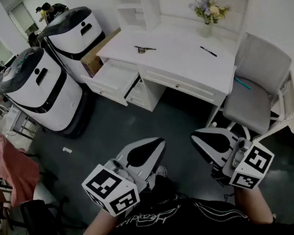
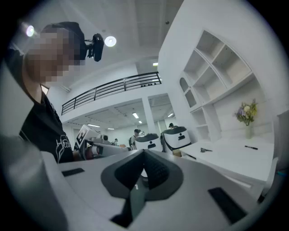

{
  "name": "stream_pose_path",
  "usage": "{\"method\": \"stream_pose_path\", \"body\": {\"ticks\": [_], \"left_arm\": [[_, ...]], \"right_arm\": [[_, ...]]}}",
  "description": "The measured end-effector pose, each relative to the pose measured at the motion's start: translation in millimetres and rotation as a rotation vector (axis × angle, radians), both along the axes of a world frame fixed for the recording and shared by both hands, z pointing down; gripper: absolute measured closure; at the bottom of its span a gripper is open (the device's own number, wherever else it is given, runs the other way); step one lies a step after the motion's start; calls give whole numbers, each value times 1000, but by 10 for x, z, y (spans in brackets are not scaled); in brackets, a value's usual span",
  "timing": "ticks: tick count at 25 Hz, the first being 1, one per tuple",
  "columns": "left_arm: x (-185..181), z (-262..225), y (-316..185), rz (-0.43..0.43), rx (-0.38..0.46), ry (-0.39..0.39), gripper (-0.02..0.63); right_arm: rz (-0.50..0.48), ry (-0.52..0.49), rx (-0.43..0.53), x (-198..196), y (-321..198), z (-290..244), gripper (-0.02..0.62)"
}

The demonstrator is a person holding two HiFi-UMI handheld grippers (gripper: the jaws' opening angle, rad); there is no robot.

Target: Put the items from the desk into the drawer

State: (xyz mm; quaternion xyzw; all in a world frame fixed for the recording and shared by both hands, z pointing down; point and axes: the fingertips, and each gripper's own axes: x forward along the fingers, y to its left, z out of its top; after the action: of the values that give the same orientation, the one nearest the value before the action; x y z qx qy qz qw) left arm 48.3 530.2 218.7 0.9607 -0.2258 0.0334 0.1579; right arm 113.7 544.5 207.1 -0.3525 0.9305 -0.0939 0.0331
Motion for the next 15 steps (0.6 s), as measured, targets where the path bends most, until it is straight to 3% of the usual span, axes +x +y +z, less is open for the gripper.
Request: {"method": "stream_pose_path", "body": {"ticks": [7, 15], "left_arm": [[-56, 137, -411, 0, -29, -17, 597], [-244, 421, -1219, 8, -108, -13, 597]], "right_arm": [[12, 0, -29, -41, -399, 129, 586], [-12, 49, -141, -252, -1188, 491, 586]]}}
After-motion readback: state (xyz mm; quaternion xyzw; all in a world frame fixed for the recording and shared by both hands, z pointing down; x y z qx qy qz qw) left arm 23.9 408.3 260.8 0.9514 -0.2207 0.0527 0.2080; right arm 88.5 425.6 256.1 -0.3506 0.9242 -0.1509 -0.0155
